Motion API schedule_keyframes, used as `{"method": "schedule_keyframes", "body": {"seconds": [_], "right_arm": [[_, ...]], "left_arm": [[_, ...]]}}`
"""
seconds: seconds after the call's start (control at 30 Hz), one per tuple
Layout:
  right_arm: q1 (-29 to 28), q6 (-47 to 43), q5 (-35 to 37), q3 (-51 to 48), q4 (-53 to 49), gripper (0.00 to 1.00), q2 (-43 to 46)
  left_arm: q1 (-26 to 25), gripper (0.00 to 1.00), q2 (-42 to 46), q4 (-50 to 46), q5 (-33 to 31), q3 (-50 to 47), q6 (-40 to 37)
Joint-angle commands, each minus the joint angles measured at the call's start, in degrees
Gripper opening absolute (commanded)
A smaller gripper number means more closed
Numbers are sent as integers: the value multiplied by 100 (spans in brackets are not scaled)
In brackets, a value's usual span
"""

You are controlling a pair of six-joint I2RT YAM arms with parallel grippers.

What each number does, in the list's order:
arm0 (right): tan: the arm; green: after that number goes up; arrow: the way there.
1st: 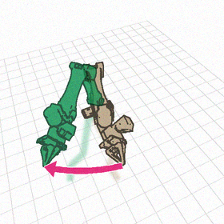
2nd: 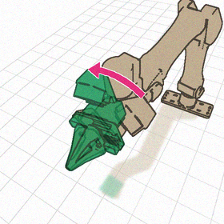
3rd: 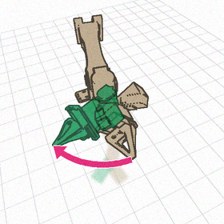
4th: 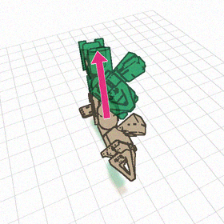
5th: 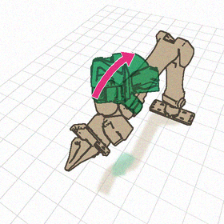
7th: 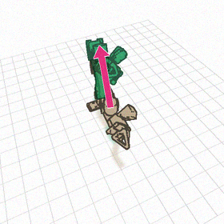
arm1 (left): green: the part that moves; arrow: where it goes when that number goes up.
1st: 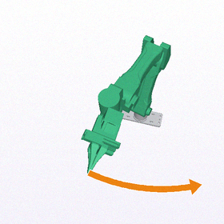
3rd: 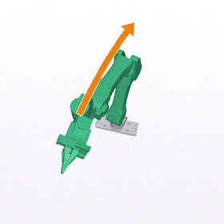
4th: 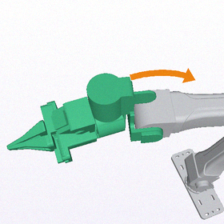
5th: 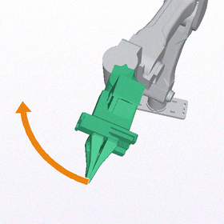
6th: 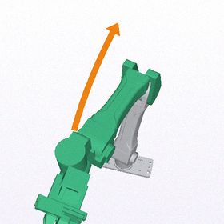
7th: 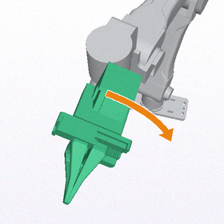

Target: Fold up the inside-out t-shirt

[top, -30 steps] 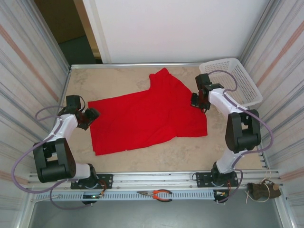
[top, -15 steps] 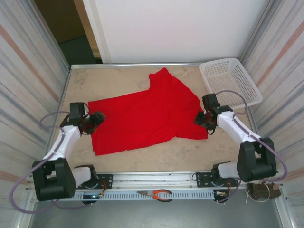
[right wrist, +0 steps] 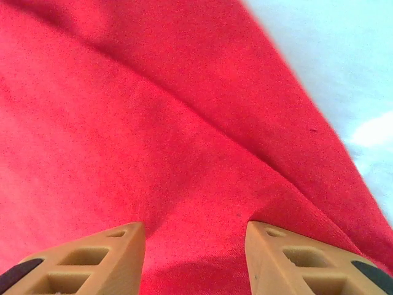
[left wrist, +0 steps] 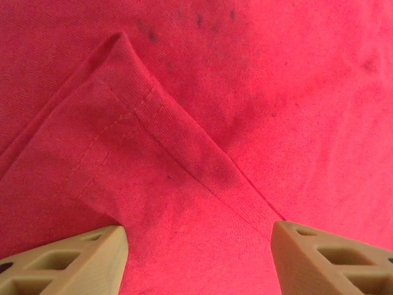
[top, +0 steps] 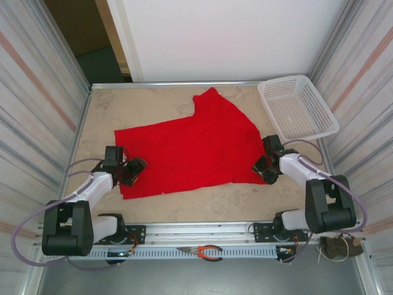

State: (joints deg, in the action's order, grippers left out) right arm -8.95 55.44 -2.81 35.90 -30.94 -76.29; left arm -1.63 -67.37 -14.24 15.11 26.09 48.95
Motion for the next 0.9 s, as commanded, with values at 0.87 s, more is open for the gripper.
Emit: {"method": "schedule_keyframes", "body": {"seconds": [0.87], "right_arm": [[213,2071,394,-473,-1753,59,1296]], "left_arm": [[-323,65,105,-115,-63,-39,338]]}}
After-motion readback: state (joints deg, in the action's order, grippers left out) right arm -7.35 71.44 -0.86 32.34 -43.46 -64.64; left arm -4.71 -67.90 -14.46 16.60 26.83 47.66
